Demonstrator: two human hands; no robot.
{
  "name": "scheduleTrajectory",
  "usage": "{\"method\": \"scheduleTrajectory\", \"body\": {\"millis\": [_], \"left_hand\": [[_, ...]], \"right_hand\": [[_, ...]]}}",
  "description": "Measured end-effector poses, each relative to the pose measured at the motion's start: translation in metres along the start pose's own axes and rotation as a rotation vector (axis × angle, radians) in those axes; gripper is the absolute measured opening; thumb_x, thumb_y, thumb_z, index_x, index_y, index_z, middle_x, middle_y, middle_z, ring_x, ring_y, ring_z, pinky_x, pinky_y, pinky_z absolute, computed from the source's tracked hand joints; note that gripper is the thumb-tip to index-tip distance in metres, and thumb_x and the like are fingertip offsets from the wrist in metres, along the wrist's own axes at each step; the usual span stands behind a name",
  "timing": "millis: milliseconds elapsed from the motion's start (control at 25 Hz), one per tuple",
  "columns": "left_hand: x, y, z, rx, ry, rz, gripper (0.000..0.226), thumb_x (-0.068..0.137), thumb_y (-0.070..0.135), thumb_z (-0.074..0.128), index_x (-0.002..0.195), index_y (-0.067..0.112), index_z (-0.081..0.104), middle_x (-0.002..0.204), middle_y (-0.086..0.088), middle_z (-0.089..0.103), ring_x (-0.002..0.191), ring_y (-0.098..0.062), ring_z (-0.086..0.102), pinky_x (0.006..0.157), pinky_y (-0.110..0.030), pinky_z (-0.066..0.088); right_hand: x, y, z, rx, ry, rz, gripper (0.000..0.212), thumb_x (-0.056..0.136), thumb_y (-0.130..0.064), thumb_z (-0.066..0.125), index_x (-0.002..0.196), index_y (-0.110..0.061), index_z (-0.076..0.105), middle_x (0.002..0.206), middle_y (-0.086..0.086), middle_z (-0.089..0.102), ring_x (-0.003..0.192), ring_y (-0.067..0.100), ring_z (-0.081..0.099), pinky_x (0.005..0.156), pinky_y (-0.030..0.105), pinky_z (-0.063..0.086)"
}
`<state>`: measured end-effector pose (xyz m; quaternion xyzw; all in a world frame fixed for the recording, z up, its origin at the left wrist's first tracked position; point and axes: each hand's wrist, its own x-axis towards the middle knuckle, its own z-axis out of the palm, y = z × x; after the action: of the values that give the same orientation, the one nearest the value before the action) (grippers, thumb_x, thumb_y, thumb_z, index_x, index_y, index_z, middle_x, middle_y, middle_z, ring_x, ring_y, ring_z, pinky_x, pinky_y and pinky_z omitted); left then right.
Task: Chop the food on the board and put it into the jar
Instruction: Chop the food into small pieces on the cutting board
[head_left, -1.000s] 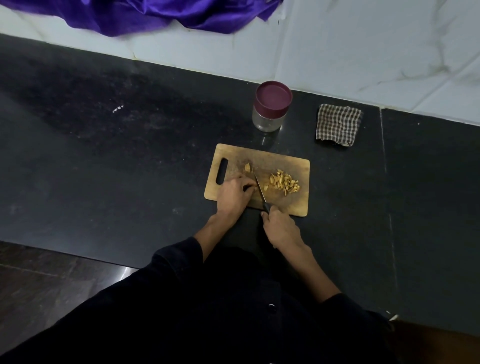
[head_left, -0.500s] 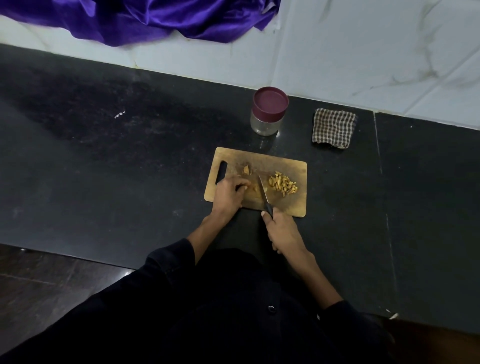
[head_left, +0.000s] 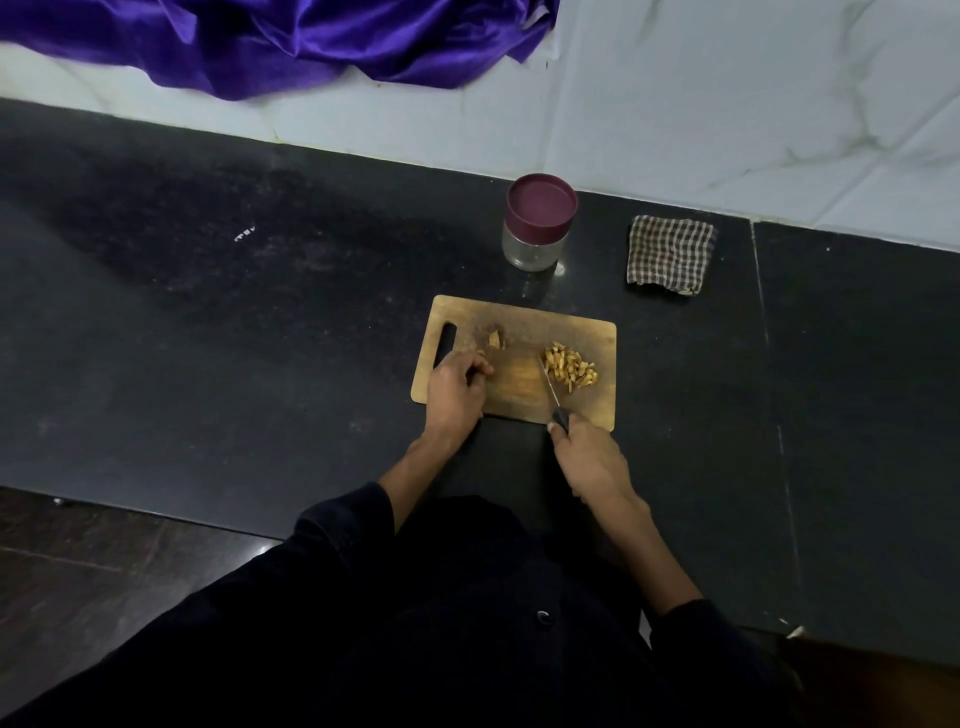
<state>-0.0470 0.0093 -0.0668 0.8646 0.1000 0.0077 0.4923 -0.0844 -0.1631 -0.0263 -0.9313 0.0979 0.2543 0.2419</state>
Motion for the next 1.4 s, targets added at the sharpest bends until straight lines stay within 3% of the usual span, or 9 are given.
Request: {"method": "scheduleTrajectory", "body": {"millis": [320,520,600,720,880,1040,1160,1400], "left_hand": [[-0.001,0.001,0.000,0.012,0.000,0.013,0.017,0.091,-0.001,0.053,0.088,0.014,0.061,0.100,-0.002,0.059,0.060,-0.012,0.059,0.047,-0.018,0.049],[0.007,0.002,-0.006,-0.362,0.212,-0.336,0.022,0.090,0.002,0.056,0.108,0.015,0.056,0.100,0.002,0.060,0.074,-0.019,0.064,0.064,-0.038,0.060],[0.013,-0.001,-0.012,-0.298,0.172,-0.315,0.027,0.089,0.005,0.058,0.113,0.016,0.059,0.101,0.003,0.061,0.081,-0.022,0.066,0.069,-0.041,0.060],[0.017,0.006,-0.016,-0.097,0.079,-0.196,0.030,0.089,0.010,0.064,0.118,0.012,0.062,0.104,0.002,0.058,0.083,-0.018,0.065,0.065,-0.034,0.059],[0.035,0.020,-0.007,0.121,-0.006,0.015,0.029,0.089,0.016,0.064,0.117,0.013,0.065,0.114,-0.003,0.060,0.097,-0.014,0.063,0.081,-0.021,0.050],[0.050,0.023,0.000,0.343,-0.063,0.037,0.021,0.091,0.021,0.062,0.111,0.015,0.067,0.120,-0.008,0.056,0.096,-0.018,0.059,0.081,-0.027,0.047],[0.051,0.023,0.003,0.318,-0.051,0.055,0.023,0.087,0.017,0.066,0.110,0.014,0.068,0.118,-0.006,0.059,0.095,-0.017,0.061,0.082,-0.024,0.049],[0.044,0.029,-0.016,0.028,-0.002,-0.030,0.012,0.088,0.012,0.065,0.098,0.011,0.071,0.088,0.001,0.071,0.079,-0.009,0.067,0.071,-0.024,0.055]], "right_hand": [[0.000,0.004,0.003,-0.003,0.000,-0.050,0.033,0.102,-0.039,0.040,0.115,-0.013,0.055,0.103,0.012,0.064,0.091,0.034,0.066,0.079,0.051,0.056],[0.002,0.005,0.001,-0.019,0.017,-0.052,0.031,0.102,-0.039,0.040,0.114,-0.014,0.055,0.097,0.009,0.063,0.087,0.033,0.067,0.079,0.050,0.056],[0.002,0.001,0.001,-0.013,0.030,-0.068,0.030,0.102,-0.040,0.040,0.110,-0.015,0.054,0.092,0.007,0.062,0.084,0.032,0.066,0.077,0.049,0.056],[0.006,-0.005,0.001,0.015,0.037,-0.106,0.028,0.103,-0.040,0.039,0.103,-0.016,0.052,0.090,0.007,0.063,0.083,0.031,0.065,0.076,0.048,0.055],[0.015,-0.010,0.000,0.062,0.042,-0.097,0.028,0.102,-0.042,0.039,0.098,-0.018,0.053,0.090,0.010,0.066,0.082,0.032,0.067,0.074,0.052,0.056],[0.018,-0.009,0.002,0.085,0.022,-0.070,0.028,0.101,-0.042,0.039,0.092,-0.019,0.051,0.087,0.011,0.067,0.079,0.033,0.067,0.073,0.052,0.057],[0.020,-0.007,0.001,0.117,0.022,-0.069,0.024,0.102,-0.039,0.040,0.089,-0.021,0.050,0.080,0.009,0.066,0.072,0.029,0.066,0.072,0.052,0.058],[0.022,-0.004,0.003,0.154,0.015,-0.067,0.023,0.103,-0.038,0.040,0.091,-0.021,0.051,0.067,0.006,0.066,0.056,0.021,0.065,0.068,0.051,0.058]]}}
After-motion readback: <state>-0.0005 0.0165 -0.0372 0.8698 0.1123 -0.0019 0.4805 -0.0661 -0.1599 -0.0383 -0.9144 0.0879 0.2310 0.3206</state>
